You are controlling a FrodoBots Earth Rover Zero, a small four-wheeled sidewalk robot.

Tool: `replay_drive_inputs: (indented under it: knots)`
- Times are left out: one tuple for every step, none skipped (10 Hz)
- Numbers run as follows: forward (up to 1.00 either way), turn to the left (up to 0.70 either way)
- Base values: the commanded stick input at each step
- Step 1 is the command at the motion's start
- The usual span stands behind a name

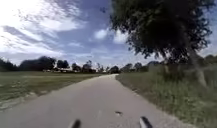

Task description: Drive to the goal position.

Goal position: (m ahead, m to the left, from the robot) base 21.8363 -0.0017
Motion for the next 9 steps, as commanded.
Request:
replay_drive_inputs:
  knots:
    - [0.69, 0.03]
    - [0.69, 0.03]
    - [0.69, 0.03]
    - [0.69, 0.03]
    - [0.69, 0.03]
    - [0.69, 0.03]
    - [0.69, 0.21]
    - [0.69, 0.29]
    - [0.69, 0.34]
